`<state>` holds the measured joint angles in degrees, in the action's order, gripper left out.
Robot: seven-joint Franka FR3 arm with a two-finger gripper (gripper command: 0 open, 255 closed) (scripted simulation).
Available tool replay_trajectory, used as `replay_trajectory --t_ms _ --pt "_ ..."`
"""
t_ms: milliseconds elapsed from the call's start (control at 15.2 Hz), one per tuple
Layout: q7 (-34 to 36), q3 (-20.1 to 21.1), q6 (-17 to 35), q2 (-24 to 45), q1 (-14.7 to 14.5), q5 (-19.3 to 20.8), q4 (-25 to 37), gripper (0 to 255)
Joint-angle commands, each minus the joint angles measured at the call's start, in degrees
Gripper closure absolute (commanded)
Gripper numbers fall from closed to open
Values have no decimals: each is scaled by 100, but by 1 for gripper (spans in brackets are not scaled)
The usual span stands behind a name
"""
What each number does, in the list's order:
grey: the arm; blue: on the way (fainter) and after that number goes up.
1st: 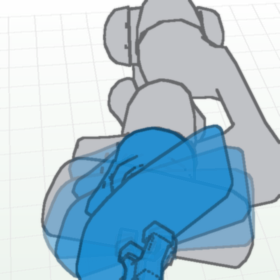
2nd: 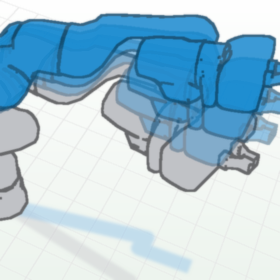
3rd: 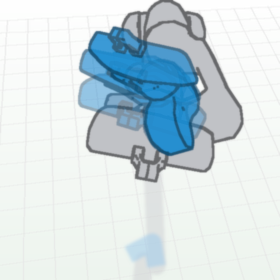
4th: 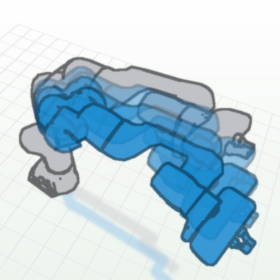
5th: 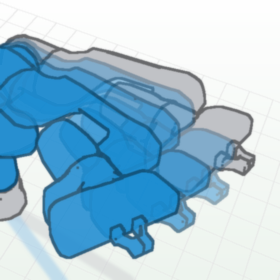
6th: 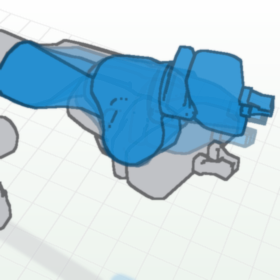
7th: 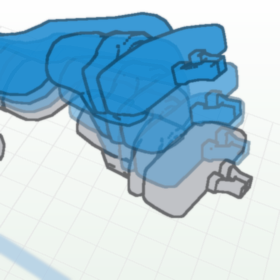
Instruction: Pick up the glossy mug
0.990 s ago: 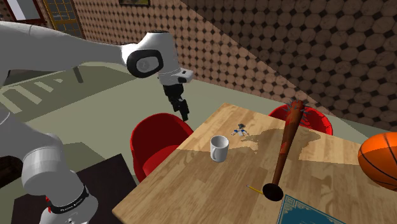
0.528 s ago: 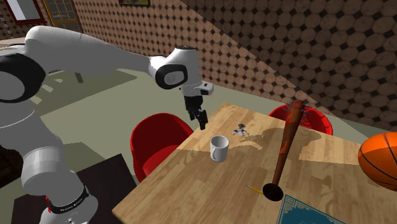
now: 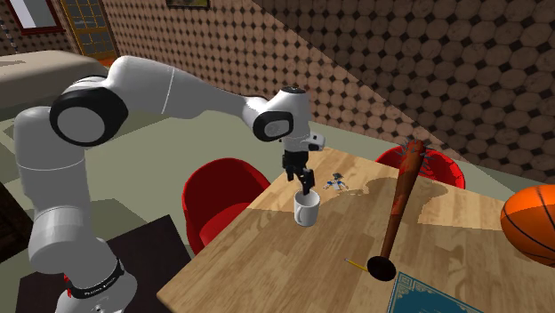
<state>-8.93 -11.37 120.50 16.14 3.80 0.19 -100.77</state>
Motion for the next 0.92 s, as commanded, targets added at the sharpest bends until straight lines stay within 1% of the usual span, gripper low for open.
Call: replay_trajectory --t_ms 0,396,528,594,858 --pt "-65 2 55 283 50 -58 194 0" --pt "-70 19 454 458 62 -91 -33 0" --pt "-71 21 491 476 63 -95 -52 0" --pt "-73 20 481 479 65 -96 -38 255" --pt "-70 21 480 481 63 -96 -36 255"
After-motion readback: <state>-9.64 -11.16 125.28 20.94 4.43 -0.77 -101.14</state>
